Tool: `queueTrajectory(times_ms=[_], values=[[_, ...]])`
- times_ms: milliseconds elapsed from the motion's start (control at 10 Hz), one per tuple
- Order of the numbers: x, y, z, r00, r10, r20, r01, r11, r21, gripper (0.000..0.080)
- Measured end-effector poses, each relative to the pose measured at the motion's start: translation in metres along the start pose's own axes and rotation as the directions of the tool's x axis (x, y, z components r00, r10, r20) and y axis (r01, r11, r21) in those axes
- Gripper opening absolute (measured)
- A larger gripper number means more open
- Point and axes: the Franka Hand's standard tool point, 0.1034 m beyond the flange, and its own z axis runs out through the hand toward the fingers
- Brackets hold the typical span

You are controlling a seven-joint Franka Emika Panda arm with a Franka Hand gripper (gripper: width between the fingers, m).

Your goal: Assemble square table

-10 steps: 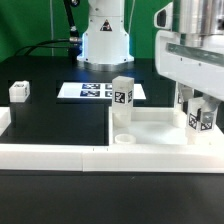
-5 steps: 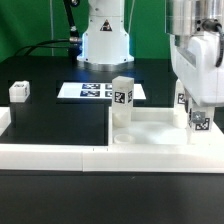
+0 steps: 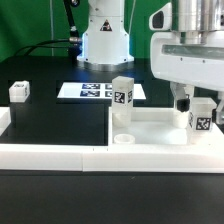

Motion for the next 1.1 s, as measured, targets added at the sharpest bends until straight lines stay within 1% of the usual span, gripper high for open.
queueTrajectory(times_ms=[200,400,500,600,800,900,1000,1100], values=[[0.0045,0.0004,0.0002,0.996,-0.088,-0.002,0.088,0.996,-0.001,0.0647],[0.0048,0.0006,0.0003,0.966,-0.259,-0.003,0.259,0.966,-0.002,0.0649],[0.0031,-0.0009,-0.0001,0.875,-0.484,-0.017,0.483,0.875,-0.026,0.0649],[0.0027,-0.0066,-0.0031,0.73,-0.683,-0.018,0.683,0.73,-0.033,0.0649],[0.0037,-0.0053,-0.0022,0.742,-0.67,-0.018,0.67,0.742,-0.032,0.0649],[0.0037,-0.0053,-0.0022,0.758,-0.652,-0.019,0.651,0.758,-0.032,0.0558],[0.0037,-0.0053,-0.0021,0.759,-0.651,-0.019,0.651,0.759,-0.032,0.0423],[0.0032,-0.0054,-0.0021,0.819,-0.573,-0.021,0.572,0.819,-0.028,0.0423]])
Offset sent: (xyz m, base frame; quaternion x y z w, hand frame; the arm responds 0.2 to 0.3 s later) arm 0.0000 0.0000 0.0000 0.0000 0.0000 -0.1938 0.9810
